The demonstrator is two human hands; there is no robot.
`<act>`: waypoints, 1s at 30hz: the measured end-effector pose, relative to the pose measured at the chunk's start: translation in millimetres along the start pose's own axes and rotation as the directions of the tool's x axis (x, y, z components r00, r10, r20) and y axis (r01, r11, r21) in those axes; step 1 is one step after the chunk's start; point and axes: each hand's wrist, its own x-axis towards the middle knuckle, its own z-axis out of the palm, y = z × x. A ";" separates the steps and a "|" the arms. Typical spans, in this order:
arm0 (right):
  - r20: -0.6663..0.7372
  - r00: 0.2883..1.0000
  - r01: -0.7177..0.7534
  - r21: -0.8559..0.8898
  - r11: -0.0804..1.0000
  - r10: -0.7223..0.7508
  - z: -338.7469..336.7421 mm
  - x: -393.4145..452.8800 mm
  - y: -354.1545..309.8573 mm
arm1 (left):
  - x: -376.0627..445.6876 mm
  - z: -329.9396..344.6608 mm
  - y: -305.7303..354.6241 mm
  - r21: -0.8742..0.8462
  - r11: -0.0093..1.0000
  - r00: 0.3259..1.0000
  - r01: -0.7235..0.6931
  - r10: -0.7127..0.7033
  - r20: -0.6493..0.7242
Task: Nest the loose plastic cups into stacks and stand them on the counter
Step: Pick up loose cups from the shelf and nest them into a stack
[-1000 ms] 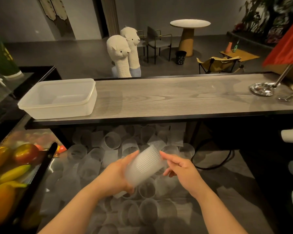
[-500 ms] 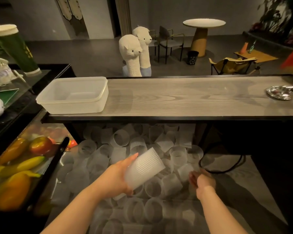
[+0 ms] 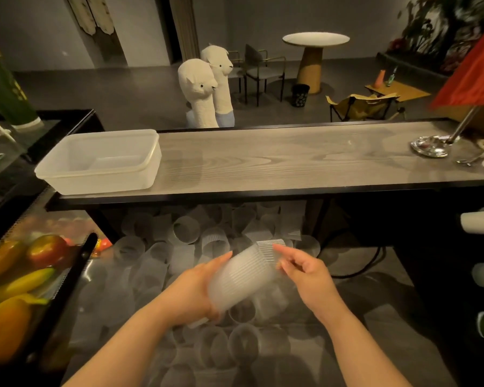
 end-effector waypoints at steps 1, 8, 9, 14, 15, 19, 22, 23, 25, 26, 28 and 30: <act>0.011 1.000 0.002 0.004 1.000 -0.002 -0.7 1.3 -0.6 | 0.1 -0.6 -0.4 0.000 1.000 1.000 0.000 0.000 -0.005; 0.089 0.994 0.067 -0.100 0.993 -0.058 -11.6 10.4 0.6 | 2.9 -4.5 -1.6 0.025 1.000 1.000 -0.015 0.015 0.007; 0.121 0.992 0.056 -0.112 0.992 -0.042 -9.2 9.6 -0.9 | 3.8 -4.4 -1.2 0.028 0.999 1.000 -0.024 0.023 0.011; 0.248 0.966 -0.103 0.107 0.989 0.074 10.7 7.2 0.8 | 6.1 -5.4 -0.9 0.028 0.999 1.000 -0.017 0.016 0.016; 0.224 0.971 -0.134 0.242 0.961 0.079 12.4 8.3 4.5 | 5.6 -7.0 -3.0 0.031 0.999 1.000 -0.013 0.013 0.014; -0.270 0.889 -0.344 0.136 0.929 0.369 11.0 19.7 47.3 | -0.8 -16.0 -15.7 0.025 0.999 1.000 0.020 -0.020 -0.011; -0.277 0.777 -0.625 -0.238 0.743 0.565 27.1 19.0 81.0 | -9.0 -19.4 -27.2 0.032 0.998 0.999 0.047 -0.047 -0.017; -0.225 0.772 -0.635 -0.271 0.723 0.594 35.2 18.9 89.3 | -12.4 -19.6 -30.7 0.033 0.998 0.998 0.054 -0.054 -0.016; -0.191 0.776 -0.631 -0.246 0.736 0.601 47.6 18.1 102.0 | -18.7 -20.1 -36.0 0.020 0.998 0.998 0.057 -0.057 -0.019; -0.187 0.787 -0.617 -0.188 0.765 0.588 51.7 17.8 108.7 | -21.8 -20.4 -37.6 0.006 0.998 0.998 0.055 -0.055 -0.022; -0.189 0.819 -0.571 -0.178 0.802 0.541 55.5 15.5 118.2 | -28.7 -21.5 -40.4 -0.006 0.998 0.998 0.057 -0.057 -0.019; -0.270 0.820 -0.570 -0.286 0.771 0.506 51.4 15.4 114.2 | -34.7 -22.5 -45.9 0.015 0.997 0.997 0.071 -0.070 -0.022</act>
